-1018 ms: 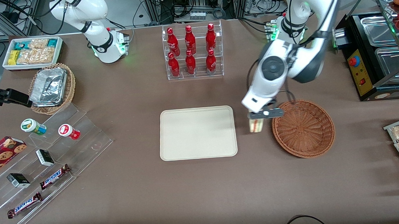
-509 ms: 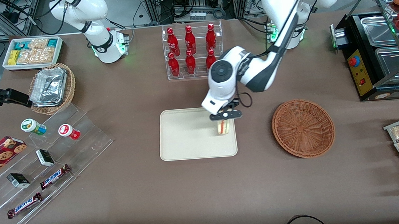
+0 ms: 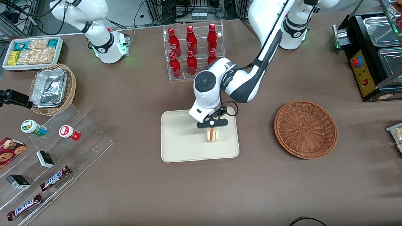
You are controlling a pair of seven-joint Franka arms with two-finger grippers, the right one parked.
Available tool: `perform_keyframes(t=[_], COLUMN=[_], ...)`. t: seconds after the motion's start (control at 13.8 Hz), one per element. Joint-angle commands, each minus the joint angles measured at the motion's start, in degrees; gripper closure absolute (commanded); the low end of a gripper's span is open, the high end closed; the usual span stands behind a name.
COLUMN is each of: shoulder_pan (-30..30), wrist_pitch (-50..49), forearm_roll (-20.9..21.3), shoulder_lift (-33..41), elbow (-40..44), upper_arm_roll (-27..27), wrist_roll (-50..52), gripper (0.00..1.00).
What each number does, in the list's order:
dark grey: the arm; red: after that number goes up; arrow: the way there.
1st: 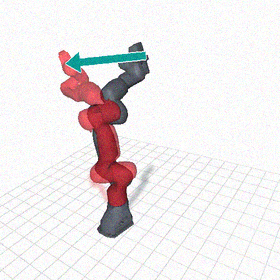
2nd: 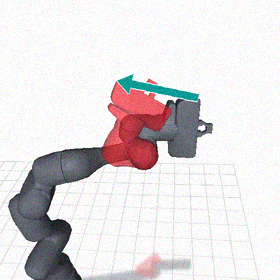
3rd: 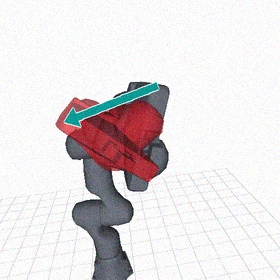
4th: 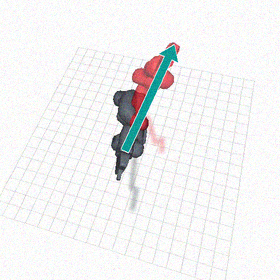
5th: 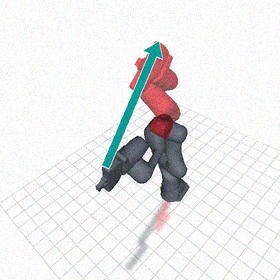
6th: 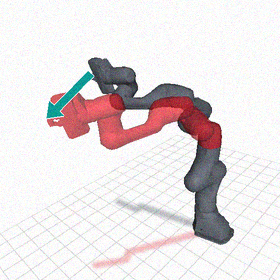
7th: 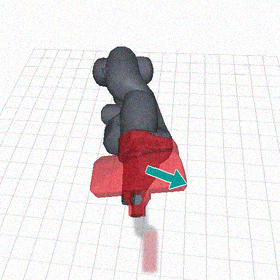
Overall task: Place sandwich from basket to tray
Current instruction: 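Lift the sandwich with the left gripper and carry it over the cream tray, then lower the sandwich onto the tray and open the left gripper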
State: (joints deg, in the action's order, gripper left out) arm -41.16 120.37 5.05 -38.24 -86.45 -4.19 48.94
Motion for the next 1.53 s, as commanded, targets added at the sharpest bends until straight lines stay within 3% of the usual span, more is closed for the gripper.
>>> perform_keyframes(t=[0.0, 0.36, 0.44, 0.51, 0.58, 1.24, 1.45], shoulder_pan=[-0.85, -0.76, -0.85, -0.85, -0.85, -0.76, 0.03], wrist_pitch=[-1.72, -1.28, -1.28, -1.28, -1.36, -2.15, -8.72], forearm_roll=[2.41, 3.12, 2.95, 2.86, 2.95, 3.12, 2.6], shoulder_lift=[-3.85, -5.44, -5.53, -5.53, -5.53, -4.48, -3.08], elbow=[4.26, 4.27, 4.53, 4.44, 4.44, 5.32, 8.21], upper_arm_roll=[0.85, 0.85, 0.85, 0.85, 0.85, 1.02, 1.11], wrist_roll=[0.45, -0.34, 0.1, 0.01, 0.19, 2.56, 2.47], gripper=[1.0, 1.0, 0.73, 0.26, 0.0, 0.0, 0.0])
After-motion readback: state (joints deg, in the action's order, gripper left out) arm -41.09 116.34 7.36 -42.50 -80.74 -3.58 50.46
